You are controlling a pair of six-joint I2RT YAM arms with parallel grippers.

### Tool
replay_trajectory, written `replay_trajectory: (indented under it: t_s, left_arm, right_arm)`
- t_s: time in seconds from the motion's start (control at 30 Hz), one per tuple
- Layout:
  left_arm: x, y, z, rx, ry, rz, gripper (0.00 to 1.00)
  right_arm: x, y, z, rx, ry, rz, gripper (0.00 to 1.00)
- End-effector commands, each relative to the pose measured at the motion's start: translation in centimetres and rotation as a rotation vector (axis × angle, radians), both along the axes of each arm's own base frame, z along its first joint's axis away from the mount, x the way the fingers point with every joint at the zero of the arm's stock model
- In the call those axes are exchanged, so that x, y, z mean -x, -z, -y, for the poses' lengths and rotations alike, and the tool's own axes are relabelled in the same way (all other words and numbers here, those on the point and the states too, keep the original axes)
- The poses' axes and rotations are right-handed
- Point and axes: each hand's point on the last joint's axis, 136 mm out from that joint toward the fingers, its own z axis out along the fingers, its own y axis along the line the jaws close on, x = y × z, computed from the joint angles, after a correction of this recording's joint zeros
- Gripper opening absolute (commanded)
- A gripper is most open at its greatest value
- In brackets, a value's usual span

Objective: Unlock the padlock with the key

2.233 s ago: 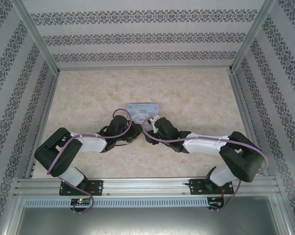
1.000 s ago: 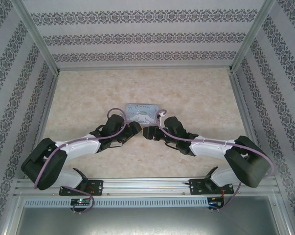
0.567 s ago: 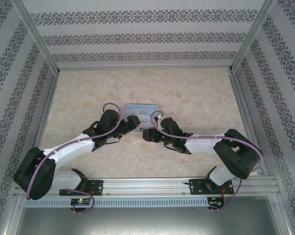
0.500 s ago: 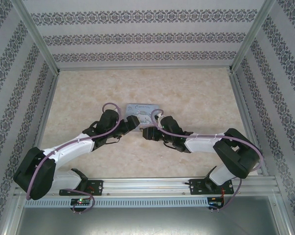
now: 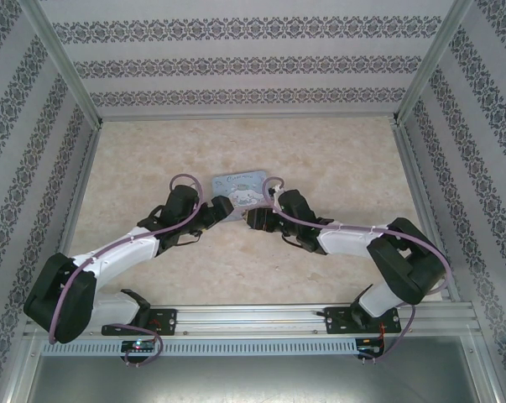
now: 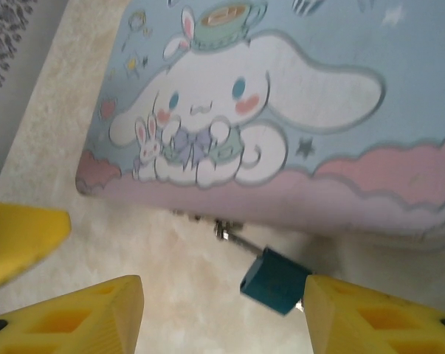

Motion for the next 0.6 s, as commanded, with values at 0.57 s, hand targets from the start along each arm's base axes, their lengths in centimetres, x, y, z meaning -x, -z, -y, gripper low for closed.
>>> replay_trajectory:
  t_s: [0.57]
  left_arm:
    - [-1.8,-2.2,-0.7,0.002,0.009,0.038,0.97]
  right_arm:
    - [1.3,5.0,0.7,0.521,-0.107,0.093,0.6]
